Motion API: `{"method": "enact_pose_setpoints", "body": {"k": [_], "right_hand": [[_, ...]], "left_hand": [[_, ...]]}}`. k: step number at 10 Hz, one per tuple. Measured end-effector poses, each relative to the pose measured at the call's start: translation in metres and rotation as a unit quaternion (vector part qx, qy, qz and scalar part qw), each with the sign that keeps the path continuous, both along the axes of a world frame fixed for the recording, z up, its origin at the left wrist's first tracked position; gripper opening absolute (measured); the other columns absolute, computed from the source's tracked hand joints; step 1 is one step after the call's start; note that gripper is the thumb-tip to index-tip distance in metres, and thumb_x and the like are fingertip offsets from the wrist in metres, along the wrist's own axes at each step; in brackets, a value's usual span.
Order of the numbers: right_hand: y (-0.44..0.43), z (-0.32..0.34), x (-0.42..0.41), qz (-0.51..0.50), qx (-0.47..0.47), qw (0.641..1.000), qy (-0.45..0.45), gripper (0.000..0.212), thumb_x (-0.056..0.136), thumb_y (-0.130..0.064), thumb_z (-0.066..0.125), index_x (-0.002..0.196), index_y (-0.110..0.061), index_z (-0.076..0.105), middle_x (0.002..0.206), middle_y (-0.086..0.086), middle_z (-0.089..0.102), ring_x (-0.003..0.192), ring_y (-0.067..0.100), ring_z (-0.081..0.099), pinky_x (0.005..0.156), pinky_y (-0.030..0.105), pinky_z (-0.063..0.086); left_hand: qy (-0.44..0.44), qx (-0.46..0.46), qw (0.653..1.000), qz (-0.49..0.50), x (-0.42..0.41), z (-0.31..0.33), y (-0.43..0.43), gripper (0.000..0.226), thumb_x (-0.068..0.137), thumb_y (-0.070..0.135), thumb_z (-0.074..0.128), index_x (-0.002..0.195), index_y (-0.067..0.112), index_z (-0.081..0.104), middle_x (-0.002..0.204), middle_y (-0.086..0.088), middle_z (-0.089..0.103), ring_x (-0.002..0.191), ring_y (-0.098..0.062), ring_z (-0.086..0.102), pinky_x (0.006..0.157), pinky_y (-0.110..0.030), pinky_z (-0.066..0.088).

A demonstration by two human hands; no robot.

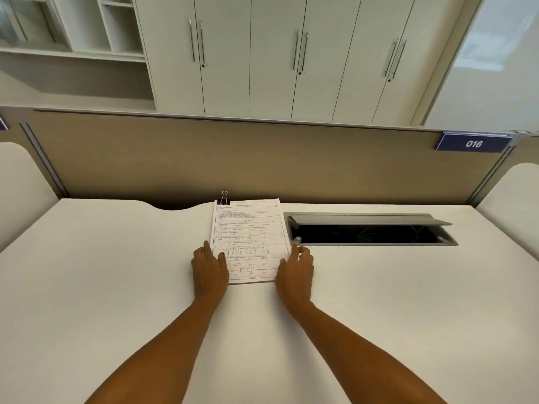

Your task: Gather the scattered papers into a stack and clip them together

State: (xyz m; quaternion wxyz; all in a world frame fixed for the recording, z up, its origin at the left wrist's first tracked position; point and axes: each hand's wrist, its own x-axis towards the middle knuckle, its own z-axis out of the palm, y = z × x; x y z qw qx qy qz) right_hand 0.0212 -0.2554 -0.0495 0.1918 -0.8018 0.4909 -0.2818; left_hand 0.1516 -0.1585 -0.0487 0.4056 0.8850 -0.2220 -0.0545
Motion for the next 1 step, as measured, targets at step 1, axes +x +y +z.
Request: {"method": "enact_pose_setpoints", "body": {"k": [1], "right_hand": [[0.0068, 0.0055, -0.0094, 0.042, -0.059, 0.997, -0.007, 0.054, 0.093, -0.011, 0.047, 0.144, -0.005, 0.03, 0.149, 0.014, 0.036, 0.139, 0.031, 0.032, 0.117, 0.039, 0.024]], "left_hand": [[-0.049, -0.007, 0.999, -0.023, -0.0069, 0.0045, 0.009, 0.06, 0.098, 0.028, 0.04, 0.148, 0.006, 0.015, 0.154, -0.017, 0.022, 0.142, -0.032, 0.02, 0.114, -0.043, 0.023]]}}
